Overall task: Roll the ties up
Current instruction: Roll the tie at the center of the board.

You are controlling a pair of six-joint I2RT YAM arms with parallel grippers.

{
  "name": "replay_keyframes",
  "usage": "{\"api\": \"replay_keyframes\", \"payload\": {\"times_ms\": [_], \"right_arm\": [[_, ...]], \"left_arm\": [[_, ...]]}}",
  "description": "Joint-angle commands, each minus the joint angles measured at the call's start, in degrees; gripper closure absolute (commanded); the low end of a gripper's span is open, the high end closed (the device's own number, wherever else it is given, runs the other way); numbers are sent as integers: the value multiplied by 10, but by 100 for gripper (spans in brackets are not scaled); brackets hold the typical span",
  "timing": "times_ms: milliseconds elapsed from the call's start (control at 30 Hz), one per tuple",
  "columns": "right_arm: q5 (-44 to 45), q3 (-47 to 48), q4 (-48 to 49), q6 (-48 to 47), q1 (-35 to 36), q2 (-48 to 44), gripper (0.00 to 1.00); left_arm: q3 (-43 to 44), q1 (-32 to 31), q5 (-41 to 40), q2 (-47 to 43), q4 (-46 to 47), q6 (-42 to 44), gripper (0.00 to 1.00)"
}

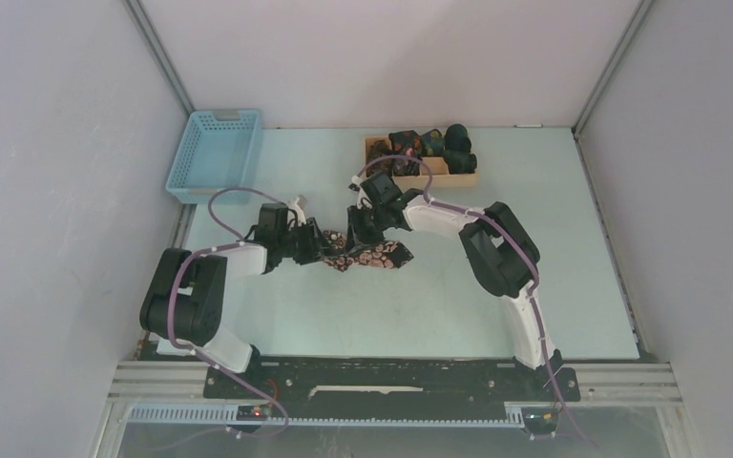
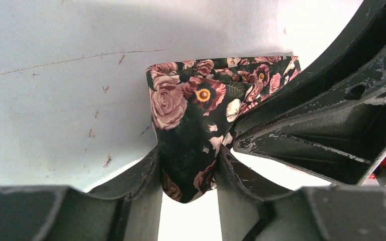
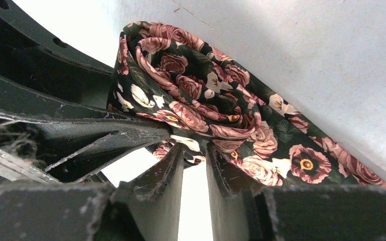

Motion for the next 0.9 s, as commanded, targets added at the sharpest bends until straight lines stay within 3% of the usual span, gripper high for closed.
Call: {"api": "replay_keyframes", "payload": {"times_ms": [0, 333, 633, 867], "right_arm": [[2, 17, -5, -6, -11, -34, 73], [15, -53, 0, -14, -51, -101, 74], [120, -149, 3, 14, -94, -135, 74], [123, -171, 0, 23, -91, -114, 75]], "left_arm": [[-5, 3, 11, -13, 20, -3, 61], [13, -4, -14, -36, -24, 7, 67], [80, -49, -129, -63, -160, 52, 69], [134, -88, -217, -65, -243, 76, 70]]}}
